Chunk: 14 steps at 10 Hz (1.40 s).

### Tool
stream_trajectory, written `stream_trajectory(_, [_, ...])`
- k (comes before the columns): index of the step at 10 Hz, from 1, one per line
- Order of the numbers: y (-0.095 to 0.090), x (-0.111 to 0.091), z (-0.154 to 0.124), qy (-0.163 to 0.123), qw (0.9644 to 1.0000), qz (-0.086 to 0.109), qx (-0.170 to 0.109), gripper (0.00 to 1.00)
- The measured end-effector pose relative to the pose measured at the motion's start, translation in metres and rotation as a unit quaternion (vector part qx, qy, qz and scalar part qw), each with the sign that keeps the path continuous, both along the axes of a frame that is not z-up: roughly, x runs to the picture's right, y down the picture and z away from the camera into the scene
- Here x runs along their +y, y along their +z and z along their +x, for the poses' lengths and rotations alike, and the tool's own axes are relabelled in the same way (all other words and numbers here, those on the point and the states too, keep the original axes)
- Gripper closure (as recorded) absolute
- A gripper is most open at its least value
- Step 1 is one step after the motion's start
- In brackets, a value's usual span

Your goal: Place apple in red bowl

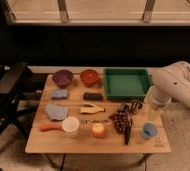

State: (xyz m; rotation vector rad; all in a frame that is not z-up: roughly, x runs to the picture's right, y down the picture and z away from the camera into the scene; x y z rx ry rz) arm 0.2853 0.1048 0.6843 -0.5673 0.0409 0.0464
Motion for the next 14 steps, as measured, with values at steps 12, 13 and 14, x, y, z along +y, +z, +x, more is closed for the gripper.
stream_trajectory(12, [0.0, 0.013, -0.086, 0.005, 0.9945, 0.004, -0.105, 0.35])
stream_trajectory(13, [0.0, 0.013, -0.111, 0.01, 0.9912, 0.007, -0.131, 0.35])
stream_trajectory(14, [0.0, 0.013, -0.122, 0.012, 0.9897, 0.007, -0.143, 0.35])
